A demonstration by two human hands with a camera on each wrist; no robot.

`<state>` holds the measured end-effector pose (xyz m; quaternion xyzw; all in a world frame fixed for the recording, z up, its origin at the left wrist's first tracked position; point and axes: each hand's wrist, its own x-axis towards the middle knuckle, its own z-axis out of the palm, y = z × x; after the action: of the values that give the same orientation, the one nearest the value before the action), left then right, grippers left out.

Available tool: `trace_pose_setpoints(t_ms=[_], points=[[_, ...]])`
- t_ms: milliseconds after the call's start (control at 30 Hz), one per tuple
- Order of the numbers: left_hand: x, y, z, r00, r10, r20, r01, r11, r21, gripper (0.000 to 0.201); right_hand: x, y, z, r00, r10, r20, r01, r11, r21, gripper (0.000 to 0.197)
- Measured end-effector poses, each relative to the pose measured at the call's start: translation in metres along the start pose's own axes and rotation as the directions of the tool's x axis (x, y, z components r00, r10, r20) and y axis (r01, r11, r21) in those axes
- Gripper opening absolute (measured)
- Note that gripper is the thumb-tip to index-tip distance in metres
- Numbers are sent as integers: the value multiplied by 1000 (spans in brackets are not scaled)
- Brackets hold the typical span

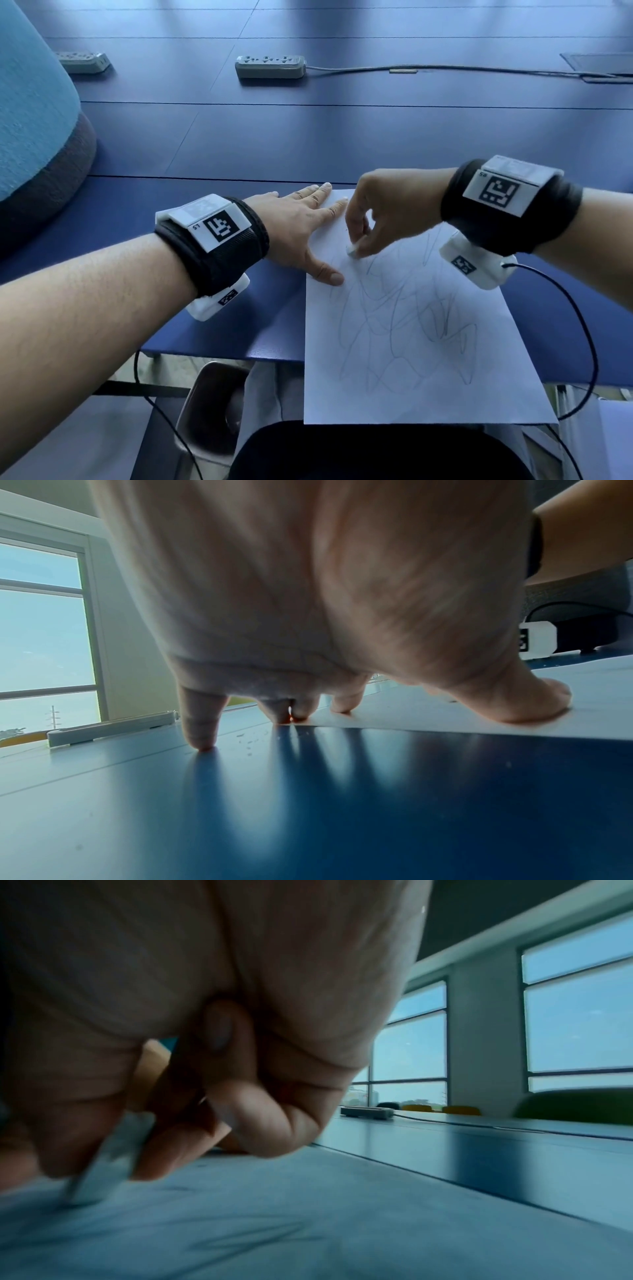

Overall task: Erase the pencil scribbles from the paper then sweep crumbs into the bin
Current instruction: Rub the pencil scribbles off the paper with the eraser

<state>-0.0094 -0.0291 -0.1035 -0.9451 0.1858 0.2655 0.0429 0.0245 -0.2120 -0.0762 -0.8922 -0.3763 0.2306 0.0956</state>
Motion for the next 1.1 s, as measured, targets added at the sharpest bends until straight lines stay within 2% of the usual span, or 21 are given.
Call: trace_pose_setpoints(t_ms=[33,100,167,300,433,467,567,600,733,867,900,1033,1100], points=[[0,1,-1,1000,-2,4,2,1000,7,131,0,3,-3,1000,18,-7,-18,1000,1,16],[-1,3,-2,1000,-11,2,11,1000,18,129,3,10,-9,993,66,-100,-67,998,-3,16],[-1,3,-2,1000,-14,4,14,1000,16,129,4,12,-9,986,65,-152,-64,998,11,15],[0,2,-3,1000,-7,15,7,1000,23,133,-2,2,-2,1000,17,-2,-17,1000,20,16],[-1,4,-3,1000,-16,15,15,1000,27,128,1,14,-10,991,74,-110,-71,997,30,18],[-1,4,-3,1000,-16,15,16,1000,27,128,1,14,-10,992,68,-106,-63,997,43,17],[-1,2,-2,1000,-14,13,14,999,33,129,-4,6,-5,999,26,29,-26,999,29,17],[-1,3,-2,1000,-13,13,13,999,35,129,-3,5,-6,999,28,26,-29,999,23,17],[0,1,-1,1000,-8,12,7,1000,11,135,3,3,-3,986,44,-163,-48,999,-24,16],[1,-1,-1,1000,16,14,-16,1000,2,137,0,-6,4,999,-10,-37,9,1000,-7,15],[1,0,-1,1000,10,19,-10,1000,3,136,1,-1,0,1000,7,-28,-8,1000,-12,16],[-1,3,-3,999,-20,32,19,1000,7,133,5,16,-12,986,82,-143,-81,997,17,17],[-1,2,-3,999,-19,29,19,1000,7,132,2,14,-7,997,46,-55,-44,998,38,16]])
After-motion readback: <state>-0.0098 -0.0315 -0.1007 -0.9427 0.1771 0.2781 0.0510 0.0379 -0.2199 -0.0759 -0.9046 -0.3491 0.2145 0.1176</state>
